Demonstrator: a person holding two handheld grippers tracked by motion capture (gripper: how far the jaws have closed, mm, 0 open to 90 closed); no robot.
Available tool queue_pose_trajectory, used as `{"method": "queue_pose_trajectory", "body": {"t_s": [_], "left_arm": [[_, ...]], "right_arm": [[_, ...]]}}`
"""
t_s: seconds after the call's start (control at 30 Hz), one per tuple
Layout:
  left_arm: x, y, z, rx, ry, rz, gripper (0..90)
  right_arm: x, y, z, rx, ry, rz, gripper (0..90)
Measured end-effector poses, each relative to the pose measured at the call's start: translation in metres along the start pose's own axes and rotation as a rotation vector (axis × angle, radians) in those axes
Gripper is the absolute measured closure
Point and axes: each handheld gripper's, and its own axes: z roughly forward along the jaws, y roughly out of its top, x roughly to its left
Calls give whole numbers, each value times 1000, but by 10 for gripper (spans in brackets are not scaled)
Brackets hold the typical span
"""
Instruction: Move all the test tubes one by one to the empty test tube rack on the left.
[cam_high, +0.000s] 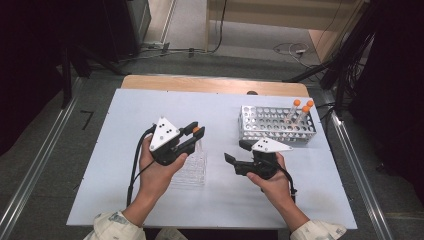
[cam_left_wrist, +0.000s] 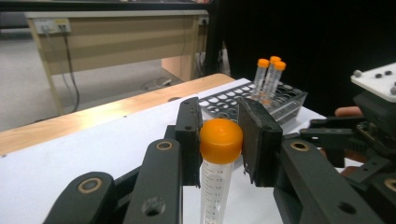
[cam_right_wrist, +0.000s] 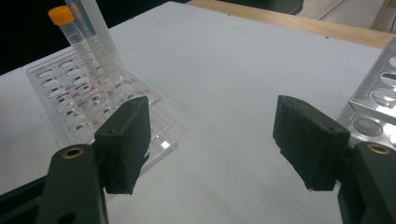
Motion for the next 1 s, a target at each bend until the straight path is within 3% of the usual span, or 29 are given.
{"method": "queue_pose_trajectory", "body": {"t_s": [0.57, 1.0], "left_arm": [[37, -10, -33, 7, 117, -18, 713], [46, -24, -32, 27, 148, -8, 712]], "right_arm": [[-4, -4, -1, 3, -13, 10, 265], [-5, -5, -1, 4, -13, 10, 266]]}}
